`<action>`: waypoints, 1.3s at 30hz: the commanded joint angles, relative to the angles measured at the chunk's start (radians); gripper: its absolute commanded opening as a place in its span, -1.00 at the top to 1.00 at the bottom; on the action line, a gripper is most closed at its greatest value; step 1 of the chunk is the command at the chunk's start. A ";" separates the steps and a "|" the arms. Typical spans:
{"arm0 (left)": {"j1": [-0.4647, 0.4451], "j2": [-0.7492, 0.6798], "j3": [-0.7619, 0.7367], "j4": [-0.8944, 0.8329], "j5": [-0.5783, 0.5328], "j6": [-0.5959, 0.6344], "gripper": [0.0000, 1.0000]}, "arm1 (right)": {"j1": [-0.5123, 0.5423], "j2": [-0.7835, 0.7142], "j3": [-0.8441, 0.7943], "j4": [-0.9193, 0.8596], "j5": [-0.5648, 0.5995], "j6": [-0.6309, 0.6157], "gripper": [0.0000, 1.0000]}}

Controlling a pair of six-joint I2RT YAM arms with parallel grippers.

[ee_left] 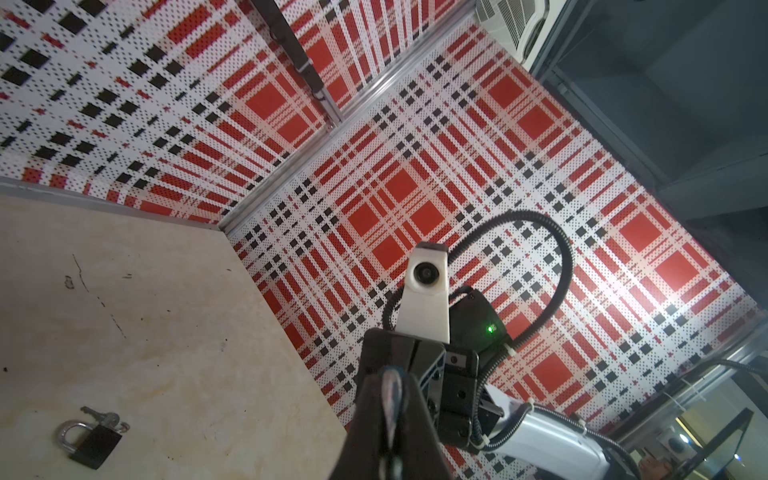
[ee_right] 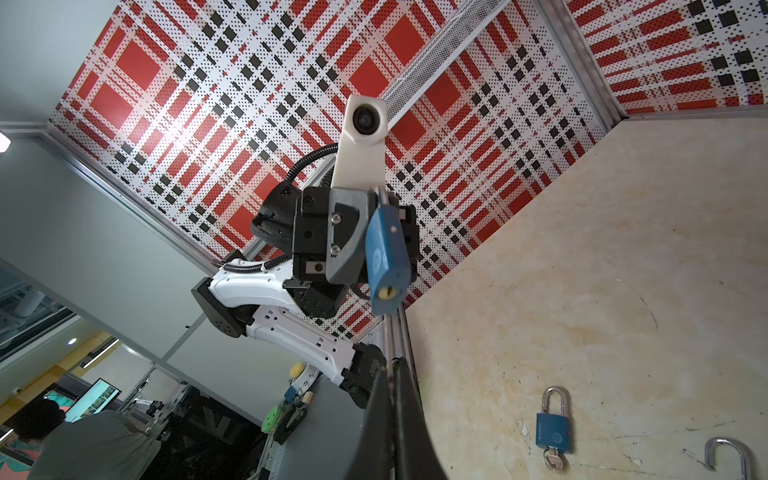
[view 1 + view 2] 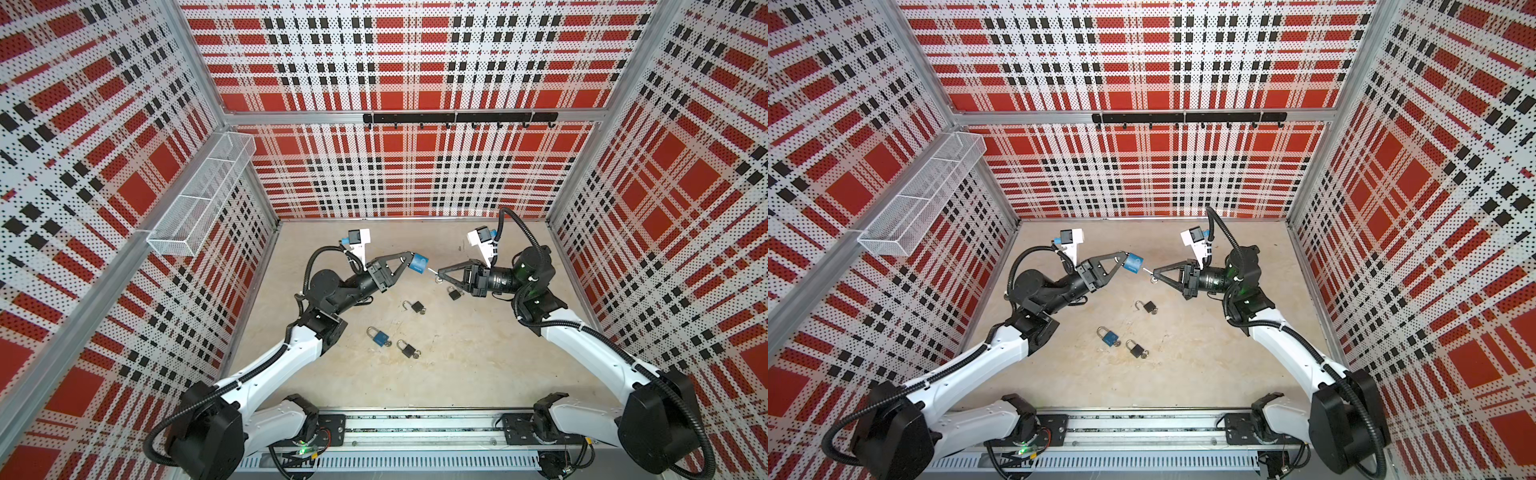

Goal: Lock with the key

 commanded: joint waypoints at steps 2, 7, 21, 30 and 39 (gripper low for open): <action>0.045 -0.048 0.014 0.074 0.012 -0.042 1.00 | -0.006 -0.041 -0.017 0.002 -0.013 -0.030 1.00; 0.069 -0.080 -0.023 -0.015 0.032 -0.019 1.00 | -0.063 -0.097 -0.041 -0.126 0.038 -0.093 1.00; -0.213 0.062 -0.023 -0.408 -0.169 0.252 1.00 | -0.352 -0.314 -0.152 -0.534 0.165 -0.205 1.00; -0.338 0.400 0.153 -0.412 -0.185 0.283 1.00 | -0.481 -0.410 -0.254 -0.598 0.171 -0.224 1.00; -0.406 0.673 0.317 -0.413 -0.189 0.262 1.00 | -0.512 -0.418 -0.262 -0.613 0.195 -0.254 1.00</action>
